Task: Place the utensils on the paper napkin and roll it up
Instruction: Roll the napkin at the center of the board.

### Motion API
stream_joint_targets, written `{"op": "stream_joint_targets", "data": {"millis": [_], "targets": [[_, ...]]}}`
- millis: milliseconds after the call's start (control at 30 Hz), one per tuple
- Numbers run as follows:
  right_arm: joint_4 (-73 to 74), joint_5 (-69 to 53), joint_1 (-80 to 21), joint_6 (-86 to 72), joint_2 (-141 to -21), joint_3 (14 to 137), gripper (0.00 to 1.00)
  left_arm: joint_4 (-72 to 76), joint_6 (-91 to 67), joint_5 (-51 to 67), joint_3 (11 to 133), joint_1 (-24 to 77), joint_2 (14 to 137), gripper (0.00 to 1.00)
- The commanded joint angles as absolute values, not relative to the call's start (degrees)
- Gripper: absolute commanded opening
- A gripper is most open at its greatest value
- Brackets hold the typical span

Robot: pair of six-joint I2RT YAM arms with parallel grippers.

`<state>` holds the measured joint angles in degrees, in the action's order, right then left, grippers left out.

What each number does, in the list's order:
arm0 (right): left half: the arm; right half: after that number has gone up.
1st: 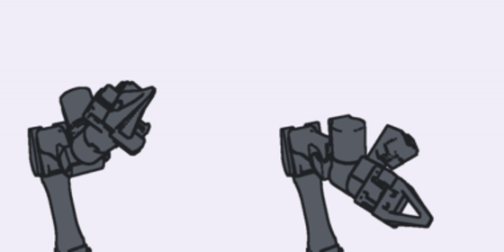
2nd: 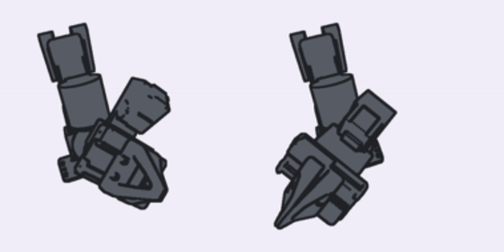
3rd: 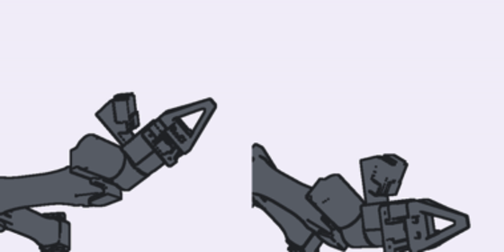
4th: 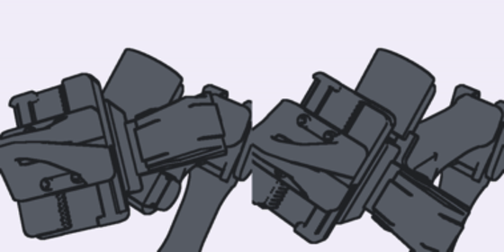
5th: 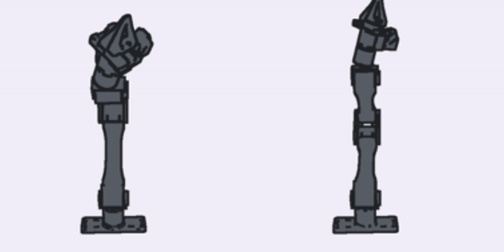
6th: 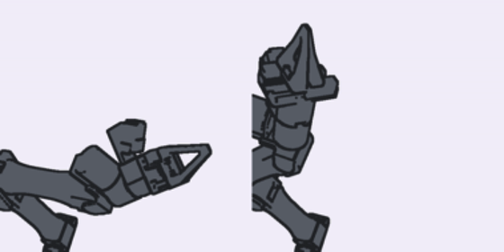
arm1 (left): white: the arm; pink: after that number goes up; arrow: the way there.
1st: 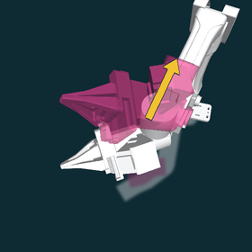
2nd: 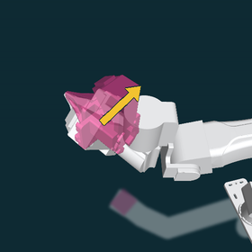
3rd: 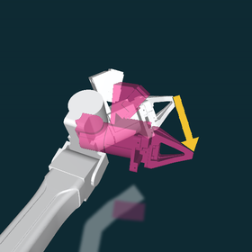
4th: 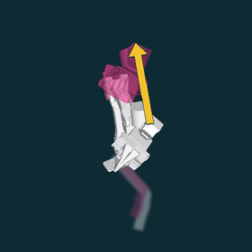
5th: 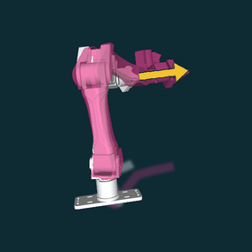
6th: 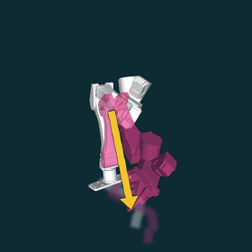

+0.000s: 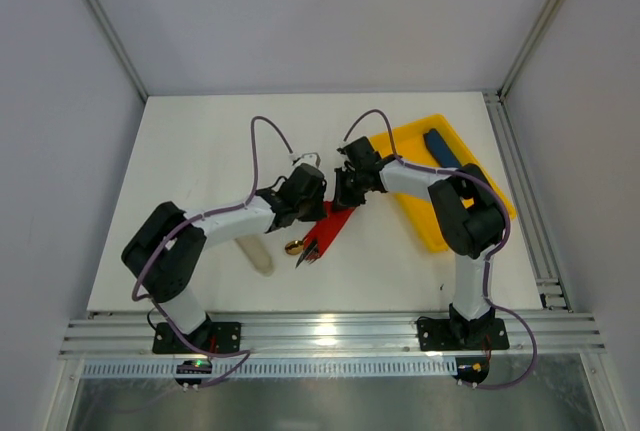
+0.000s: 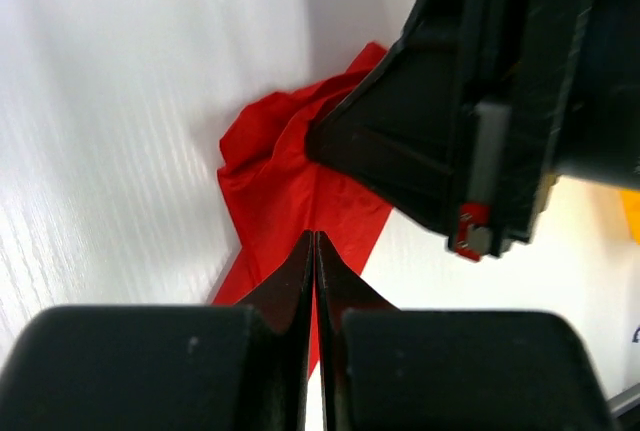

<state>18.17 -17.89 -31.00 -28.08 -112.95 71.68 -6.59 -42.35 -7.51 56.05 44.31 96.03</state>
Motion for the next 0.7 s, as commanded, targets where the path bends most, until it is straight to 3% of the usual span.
{"op": "stream_joint_targets", "data": {"millis": [0, 400, 667], "targets": [[19.6, -15.0, -30.9, -27.6, -114.3, 73.1, 0.04, -7.4, -40.8, -7.7, 59.5, 43.3, 96.2, 0.00], [20.7, -14.6, -30.9, -26.9, -114.6, 75.1, 0.04, -3.3, -41.7, -5.1, 58.6, 41.9, 101.9, 0.00], [23.7, -12.1, -30.9, -27.7, -116.0, 77.0, 0.04, -0.4, -44.0, -2.7, 53.9, 42.0, 96.9, 0.00]]}}
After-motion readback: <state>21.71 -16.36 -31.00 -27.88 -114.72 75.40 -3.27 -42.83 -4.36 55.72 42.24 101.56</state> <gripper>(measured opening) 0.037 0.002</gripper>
